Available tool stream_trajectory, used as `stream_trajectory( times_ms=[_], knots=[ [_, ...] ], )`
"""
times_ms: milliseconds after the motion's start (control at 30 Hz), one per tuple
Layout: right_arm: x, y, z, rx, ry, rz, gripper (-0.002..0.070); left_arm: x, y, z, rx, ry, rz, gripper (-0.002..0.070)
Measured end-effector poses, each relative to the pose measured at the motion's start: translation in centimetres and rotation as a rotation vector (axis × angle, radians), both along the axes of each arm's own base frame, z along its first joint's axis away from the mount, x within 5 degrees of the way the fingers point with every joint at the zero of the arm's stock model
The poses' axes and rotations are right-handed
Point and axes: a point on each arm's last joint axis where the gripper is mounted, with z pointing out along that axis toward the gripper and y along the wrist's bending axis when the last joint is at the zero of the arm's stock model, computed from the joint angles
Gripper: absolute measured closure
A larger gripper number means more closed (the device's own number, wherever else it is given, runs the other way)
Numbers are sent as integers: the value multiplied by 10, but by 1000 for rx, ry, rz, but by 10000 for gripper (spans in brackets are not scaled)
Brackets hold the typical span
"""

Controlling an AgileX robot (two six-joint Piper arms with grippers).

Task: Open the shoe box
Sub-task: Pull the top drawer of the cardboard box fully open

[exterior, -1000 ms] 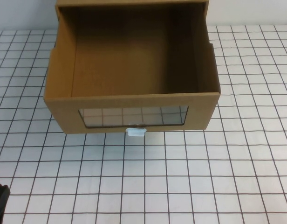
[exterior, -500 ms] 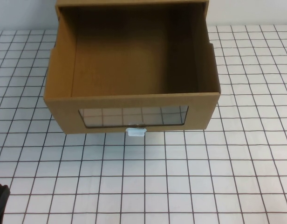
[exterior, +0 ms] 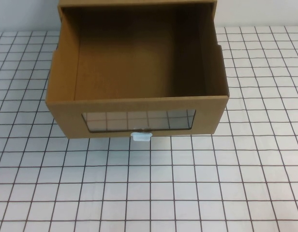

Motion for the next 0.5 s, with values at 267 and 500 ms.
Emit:
stream_trajectory(
  times_ms=[267, 500],
  knots=[
    [0, 0, 0, -2, 0, 0, 689, -7, 4, -15, 39, 145, 37, 677],
    [0, 0, 0, -4, 0, 1, 689, -9, 5, -20, 63, 194, 42, 677]
  ],
)
